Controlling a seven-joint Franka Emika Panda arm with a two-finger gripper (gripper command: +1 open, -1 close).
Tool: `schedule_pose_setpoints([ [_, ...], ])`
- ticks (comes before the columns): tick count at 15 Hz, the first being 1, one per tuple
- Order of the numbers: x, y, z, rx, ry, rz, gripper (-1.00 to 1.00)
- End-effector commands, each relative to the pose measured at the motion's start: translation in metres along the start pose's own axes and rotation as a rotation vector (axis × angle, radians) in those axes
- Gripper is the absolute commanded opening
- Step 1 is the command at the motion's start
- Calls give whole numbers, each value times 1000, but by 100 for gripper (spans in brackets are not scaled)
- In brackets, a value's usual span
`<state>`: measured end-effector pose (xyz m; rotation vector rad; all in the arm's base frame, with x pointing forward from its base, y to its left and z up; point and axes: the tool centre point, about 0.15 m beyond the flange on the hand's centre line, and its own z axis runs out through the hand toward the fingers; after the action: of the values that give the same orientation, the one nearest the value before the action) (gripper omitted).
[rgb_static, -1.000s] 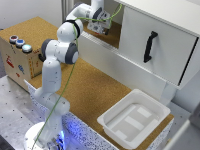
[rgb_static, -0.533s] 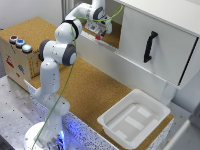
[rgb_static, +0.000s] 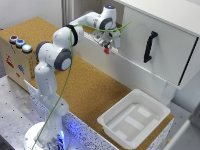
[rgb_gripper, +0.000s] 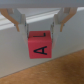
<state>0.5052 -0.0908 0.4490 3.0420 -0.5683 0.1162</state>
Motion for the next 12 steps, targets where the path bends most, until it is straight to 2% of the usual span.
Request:
schedule_pose_setpoints([
  [1,-22,131,41,57,69,123,-100],
  [5,-27,208,66,28,42,256,-100],
  [8,-25,266,94,48,14,366,-100],
  [9,-23,278,101,39,9,392,-100],
  [12,-16,320,137,76,-15,497,-100],
])
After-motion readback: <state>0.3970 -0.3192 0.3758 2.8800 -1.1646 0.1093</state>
